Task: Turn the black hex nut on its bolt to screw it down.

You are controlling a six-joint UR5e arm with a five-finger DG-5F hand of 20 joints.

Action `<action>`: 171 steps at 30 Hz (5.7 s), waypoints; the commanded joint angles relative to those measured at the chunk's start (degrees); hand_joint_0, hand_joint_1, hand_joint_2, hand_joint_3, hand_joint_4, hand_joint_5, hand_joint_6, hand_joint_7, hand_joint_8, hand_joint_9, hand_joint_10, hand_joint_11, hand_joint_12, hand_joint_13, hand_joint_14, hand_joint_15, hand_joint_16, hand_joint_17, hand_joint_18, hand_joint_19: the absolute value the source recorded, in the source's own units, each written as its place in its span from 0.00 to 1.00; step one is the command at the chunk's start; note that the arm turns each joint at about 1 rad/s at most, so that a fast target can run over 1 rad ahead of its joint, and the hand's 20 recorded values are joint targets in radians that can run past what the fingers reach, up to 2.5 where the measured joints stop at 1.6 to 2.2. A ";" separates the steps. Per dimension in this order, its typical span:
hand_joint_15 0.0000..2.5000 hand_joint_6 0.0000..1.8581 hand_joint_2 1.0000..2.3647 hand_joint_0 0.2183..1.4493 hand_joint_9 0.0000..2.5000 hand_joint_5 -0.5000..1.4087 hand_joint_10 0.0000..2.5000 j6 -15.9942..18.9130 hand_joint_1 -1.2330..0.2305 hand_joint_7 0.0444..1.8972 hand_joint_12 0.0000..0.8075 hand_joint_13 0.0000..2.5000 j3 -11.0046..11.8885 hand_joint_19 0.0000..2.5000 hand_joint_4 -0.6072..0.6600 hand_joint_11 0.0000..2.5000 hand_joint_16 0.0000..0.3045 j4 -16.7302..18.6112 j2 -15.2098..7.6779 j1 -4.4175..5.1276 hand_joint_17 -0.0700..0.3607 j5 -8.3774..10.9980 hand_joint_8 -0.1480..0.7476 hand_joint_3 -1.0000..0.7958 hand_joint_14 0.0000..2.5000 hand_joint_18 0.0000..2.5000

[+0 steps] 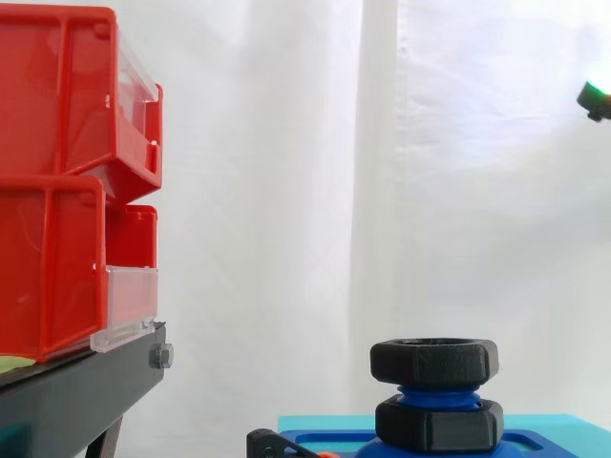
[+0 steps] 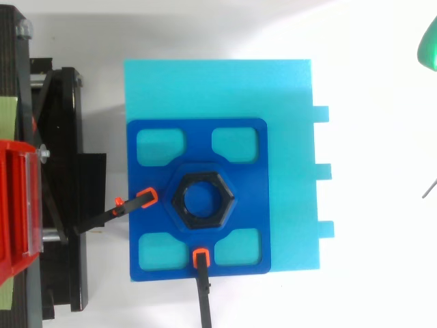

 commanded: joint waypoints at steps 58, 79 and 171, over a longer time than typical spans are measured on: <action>0.01 0.27 0.00 0.22 0.23 0.20 0.00 -51.96 0.54 0.53 0.45 0.18 11.44 0.08 0.70 0.00 0.18 24.48 -22.56 10.50 0.45 -3.24 0.48 0.28 0.00 0.17; 0.01 0.27 0.00 0.23 0.25 0.22 0.00 -59.95 0.70 0.52 0.44 0.16 12.23 0.08 0.58 0.00 0.17 31.16 -27.40 12.43 0.44 -3.42 0.43 0.28 0.00 0.13; 0.01 0.27 0.00 0.24 0.26 0.23 0.00 -74.02 0.68 0.63 0.44 0.17 13.47 0.07 0.65 0.00 0.17 38.46 -32.93 9.18 0.44 -13.53 0.46 0.28 0.00 0.13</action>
